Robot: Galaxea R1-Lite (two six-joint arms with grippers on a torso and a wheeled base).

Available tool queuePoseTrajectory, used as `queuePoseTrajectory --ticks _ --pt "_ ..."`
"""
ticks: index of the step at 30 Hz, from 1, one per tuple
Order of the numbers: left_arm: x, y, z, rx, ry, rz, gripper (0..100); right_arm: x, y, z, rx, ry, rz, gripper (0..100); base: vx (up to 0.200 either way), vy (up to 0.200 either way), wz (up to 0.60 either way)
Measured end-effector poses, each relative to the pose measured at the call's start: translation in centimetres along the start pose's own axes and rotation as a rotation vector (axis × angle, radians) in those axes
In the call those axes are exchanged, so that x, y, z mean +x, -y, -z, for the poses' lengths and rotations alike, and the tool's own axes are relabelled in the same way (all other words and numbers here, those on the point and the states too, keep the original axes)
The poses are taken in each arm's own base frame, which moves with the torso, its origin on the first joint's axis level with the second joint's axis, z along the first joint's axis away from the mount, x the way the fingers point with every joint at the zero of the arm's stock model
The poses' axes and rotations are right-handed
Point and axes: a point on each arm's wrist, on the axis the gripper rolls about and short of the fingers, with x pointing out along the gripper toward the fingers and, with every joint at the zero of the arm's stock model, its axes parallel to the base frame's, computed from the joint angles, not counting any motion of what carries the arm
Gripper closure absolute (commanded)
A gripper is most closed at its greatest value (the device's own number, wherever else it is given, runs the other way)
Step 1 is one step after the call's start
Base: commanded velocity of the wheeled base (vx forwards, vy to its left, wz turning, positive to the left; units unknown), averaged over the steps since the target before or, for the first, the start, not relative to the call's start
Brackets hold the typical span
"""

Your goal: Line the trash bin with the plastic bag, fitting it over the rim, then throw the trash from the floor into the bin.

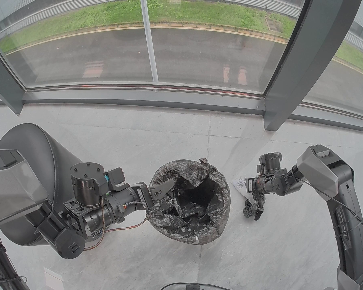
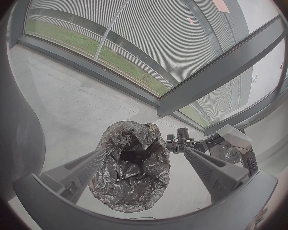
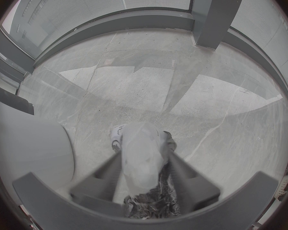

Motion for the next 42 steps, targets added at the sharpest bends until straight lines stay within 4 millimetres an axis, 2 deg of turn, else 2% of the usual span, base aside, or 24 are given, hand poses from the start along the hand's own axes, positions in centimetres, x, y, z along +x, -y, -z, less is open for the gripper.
queuePoseTrajectory --ticks 15,22,32,37,42 --pt "0.0 0.1 -0.1 0.001 0.018 0.008 0 -0.1 0.1 -0.2 0.019 0.006 0.011 100 0.000 0.000 0.00" --pt "-0.1 0.1 -0.2 0.003 0.028 0.013 0 -1.8 0.0 -2.0 0.115 0.043 0.010 100 0.000 0.000 0.00" --pt "-0.2 0.1 -0.2 0.005 0.033 0.012 0 -7.5 -0.4 -6.4 0.151 0.149 0.004 100 0.000 0.000 0.00" --pt "-0.3 0.2 -0.4 0.008 0.042 0.012 0 -11.5 -0.5 -8.6 0.143 0.216 0.001 100 0.000 0.000 0.00" --pt "-0.5 0.4 -0.7 0.010 0.050 0.014 0 -16.0 -0.8 -9.9 0.134 0.274 -0.010 100 0.000 0.000 0.00"
